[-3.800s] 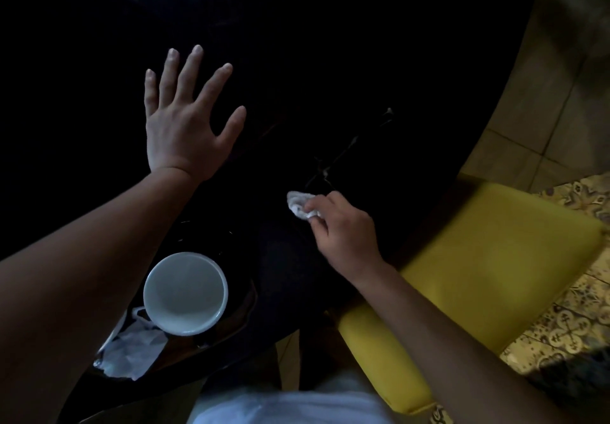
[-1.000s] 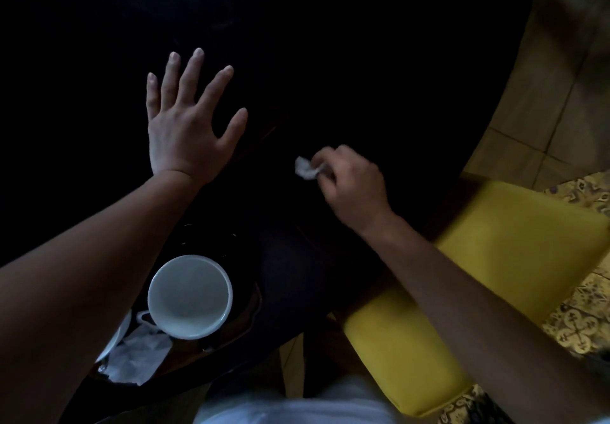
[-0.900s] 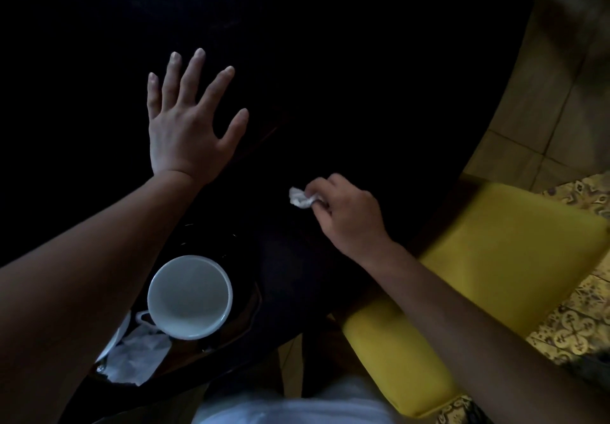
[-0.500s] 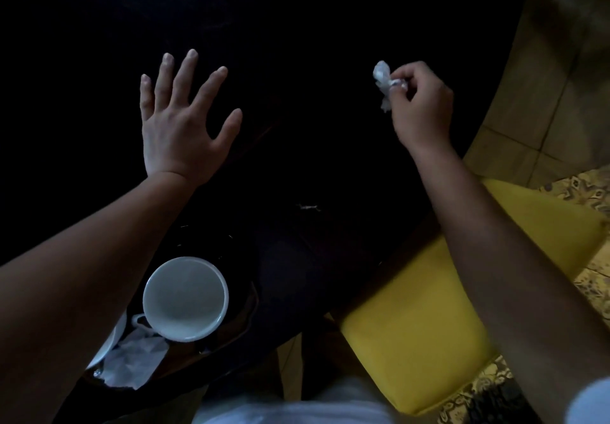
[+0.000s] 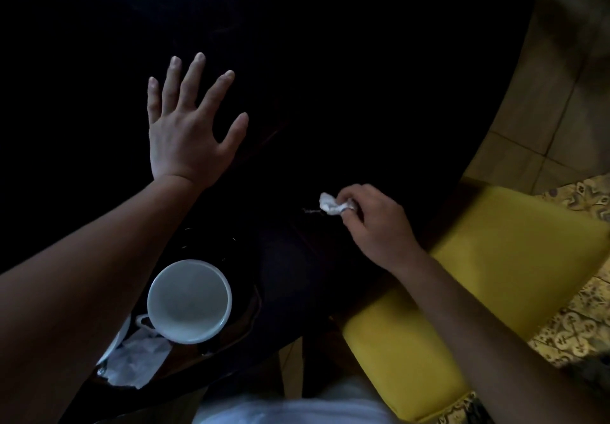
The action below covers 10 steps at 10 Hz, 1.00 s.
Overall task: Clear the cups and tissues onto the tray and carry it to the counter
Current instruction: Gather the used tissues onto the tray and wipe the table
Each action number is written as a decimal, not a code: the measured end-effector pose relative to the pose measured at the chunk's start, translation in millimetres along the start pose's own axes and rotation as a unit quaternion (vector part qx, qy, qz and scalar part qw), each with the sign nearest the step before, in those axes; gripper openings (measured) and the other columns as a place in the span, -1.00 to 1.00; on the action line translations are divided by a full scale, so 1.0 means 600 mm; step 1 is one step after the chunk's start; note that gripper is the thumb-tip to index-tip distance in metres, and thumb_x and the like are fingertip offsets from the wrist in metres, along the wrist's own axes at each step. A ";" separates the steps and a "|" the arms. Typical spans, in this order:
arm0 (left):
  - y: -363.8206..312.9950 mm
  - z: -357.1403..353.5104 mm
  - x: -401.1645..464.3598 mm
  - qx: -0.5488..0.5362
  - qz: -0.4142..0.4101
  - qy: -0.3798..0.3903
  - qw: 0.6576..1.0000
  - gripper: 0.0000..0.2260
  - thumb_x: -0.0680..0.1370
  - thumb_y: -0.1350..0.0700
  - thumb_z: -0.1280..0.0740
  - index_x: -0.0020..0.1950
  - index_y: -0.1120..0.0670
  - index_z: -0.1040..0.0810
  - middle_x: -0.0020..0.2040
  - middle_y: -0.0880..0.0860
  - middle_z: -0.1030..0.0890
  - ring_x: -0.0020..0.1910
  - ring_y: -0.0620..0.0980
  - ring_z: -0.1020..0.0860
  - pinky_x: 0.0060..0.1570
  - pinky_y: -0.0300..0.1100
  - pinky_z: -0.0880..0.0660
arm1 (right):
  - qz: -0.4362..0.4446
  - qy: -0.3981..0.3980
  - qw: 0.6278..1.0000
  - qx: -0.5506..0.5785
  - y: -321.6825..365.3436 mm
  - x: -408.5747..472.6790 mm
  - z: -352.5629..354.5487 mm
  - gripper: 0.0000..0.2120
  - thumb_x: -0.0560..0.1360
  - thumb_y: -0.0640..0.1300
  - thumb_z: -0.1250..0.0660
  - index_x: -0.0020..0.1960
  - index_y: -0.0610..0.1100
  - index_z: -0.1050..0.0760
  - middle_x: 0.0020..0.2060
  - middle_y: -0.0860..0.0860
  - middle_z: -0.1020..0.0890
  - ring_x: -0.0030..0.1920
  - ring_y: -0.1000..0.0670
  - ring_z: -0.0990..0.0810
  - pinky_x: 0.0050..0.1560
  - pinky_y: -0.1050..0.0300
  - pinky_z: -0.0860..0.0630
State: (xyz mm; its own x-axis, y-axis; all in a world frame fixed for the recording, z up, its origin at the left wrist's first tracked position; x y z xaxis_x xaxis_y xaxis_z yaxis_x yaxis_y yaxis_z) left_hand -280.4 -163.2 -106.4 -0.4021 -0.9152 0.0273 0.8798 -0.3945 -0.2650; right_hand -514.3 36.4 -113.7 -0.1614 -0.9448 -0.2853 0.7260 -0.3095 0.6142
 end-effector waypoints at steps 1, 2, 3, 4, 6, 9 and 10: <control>0.001 0.000 0.000 -0.002 0.000 -0.001 1.000 -0.45 0.65 -0.28 -0.15 0.61 -0.12 -0.30 0.67 0.03 -0.15 0.67 0.13 -0.01 0.61 0.19 0.09 | -0.025 -0.046 0.997 0.065 -0.012 0.032 0.032 -0.88 0.52 -0.19 -0.35 0.03 -0.07 -0.60 -0.14 0.04 -0.64 -0.13 0.04 -0.60 -0.11 0.11 -0.51; 0.001 -0.002 0.000 -0.002 0.000 0.001 1.000 -0.45 0.65 -0.28 -0.15 0.61 -0.13 -0.29 0.68 0.02 -0.14 0.67 0.13 -0.01 0.61 0.19 0.10 | -0.066 -0.128 0.987 0.065 -0.036 0.095 0.076 -0.88 0.58 -0.14 -0.32 0.09 -0.08 -0.59 -0.08 0.01 -0.65 -0.06 0.04 -0.60 -0.15 0.28 -0.45; 0.000 -0.001 0.000 -0.002 0.000 0.002 1.000 -0.45 0.65 -0.28 -0.14 0.61 -0.12 -0.29 0.68 0.03 -0.14 0.67 0.13 -0.01 0.61 0.19 0.10 | -0.075 -0.120 0.989 0.041 -0.047 0.135 0.087 -0.83 0.62 -0.12 -0.29 0.17 -0.09 -0.57 0.01 -0.01 -0.64 -0.03 0.03 -0.59 -0.16 0.25 -0.48; 0.000 0.001 -0.001 -0.001 0.001 0.002 1.000 -0.45 0.65 -0.28 -0.14 0.61 -0.12 -0.29 0.68 0.03 -0.13 0.67 0.13 0.00 0.61 0.19 0.10 | -0.068 -0.111 0.991 0.016 -0.037 0.136 0.072 -0.83 0.61 -0.13 -0.30 0.17 -0.09 -0.57 0.02 0.00 -0.63 -0.02 0.05 -0.59 -0.18 0.28 -0.44; 0.001 0.000 0.001 0.003 0.001 0.002 1.000 -0.45 0.65 -0.28 -0.14 0.61 -0.13 -0.28 0.68 0.02 -0.13 0.67 0.13 -0.01 0.61 0.18 0.10 | 0.007 0.004 1.000 0.008 0.012 0.046 0.005 -0.88 0.53 -0.16 -0.31 0.04 -0.05 -0.59 -0.13 0.01 -0.61 -0.12 0.00 -0.59 -0.07 -0.04 -0.55; -0.001 -0.001 0.000 0.003 0.000 -0.001 1.000 -0.46 0.65 -0.28 -0.15 0.61 -0.13 -0.29 0.68 0.03 -0.14 0.67 0.13 -0.02 0.61 0.17 0.10 | 0.074 0.081 0.994 0.027 0.095 -0.029 -0.071 -0.94 0.52 -0.12 -0.38 -0.01 -0.01 -0.56 -0.15 0.08 -0.59 -0.18 0.01 -0.62 -0.15 -0.04 -0.61; 0.000 0.000 0.000 0.001 0.001 0.001 1.000 -0.45 0.65 -0.28 -0.15 0.61 -0.13 -0.29 0.68 0.03 -0.14 0.67 0.13 -0.01 0.61 0.18 0.10 | 0.078 0.047 0.996 0.009 0.083 -0.032 -0.079 -0.93 0.52 -0.14 -0.38 -0.01 -0.03 -0.58 -0.16 0.06 -0.60 -0.19 -0.01 -0.62 -0.21 -0.06 -0.61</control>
State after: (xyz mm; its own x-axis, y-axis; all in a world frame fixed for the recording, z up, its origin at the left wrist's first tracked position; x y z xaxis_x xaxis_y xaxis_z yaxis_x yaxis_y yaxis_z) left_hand -280.5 -163.5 -106.6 -0.4011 -0.9157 0.0259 0.8811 -0.3934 -0.2625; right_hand -443.3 44.3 -112.6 0.0173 -0.9674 -0.2528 0.7254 -0.1619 0.6691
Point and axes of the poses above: each hand's wrist, its own x-axis towards the middle knuckle, its own z-axis out of the back of the hand, y = z × x, the point moved 2 cm from there along x, towards the middle knuckle
